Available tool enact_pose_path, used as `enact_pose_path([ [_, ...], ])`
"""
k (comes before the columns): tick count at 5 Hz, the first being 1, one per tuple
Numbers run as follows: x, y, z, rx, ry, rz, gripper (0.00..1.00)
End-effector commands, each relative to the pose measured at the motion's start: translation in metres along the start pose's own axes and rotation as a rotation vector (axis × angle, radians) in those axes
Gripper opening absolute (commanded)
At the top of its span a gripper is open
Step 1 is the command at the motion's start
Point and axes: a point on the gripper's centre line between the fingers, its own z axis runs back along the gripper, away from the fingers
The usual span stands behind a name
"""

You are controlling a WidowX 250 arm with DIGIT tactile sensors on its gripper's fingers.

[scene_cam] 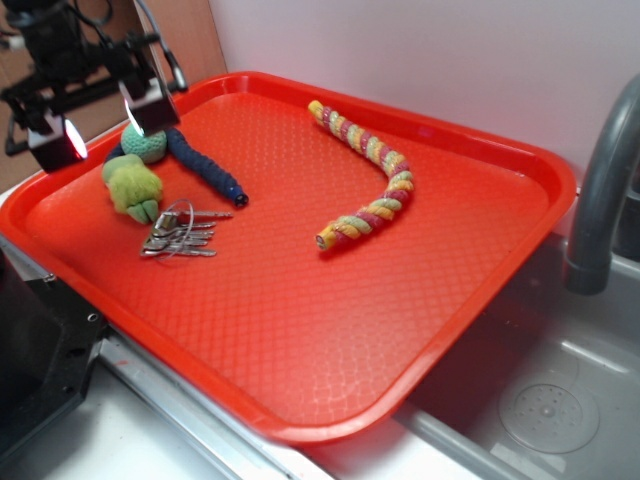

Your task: Grab the green animal.

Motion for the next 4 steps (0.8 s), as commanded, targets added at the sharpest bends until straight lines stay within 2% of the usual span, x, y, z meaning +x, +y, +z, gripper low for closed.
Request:
enact_pose_path([
  [1,0.016,0.002,-0.031,0.017,-0.147,0.043,1.00],
  [2,0.016,0.001,-0.041,0.032,-0.181,0.029,1.00],
  [3,0.017,0.000,-0.045,0.032,-0.176,0.032,0.47],
  [4,0.017,0.000,-0.041,0.024,-0.164,0.040,0.00],
])
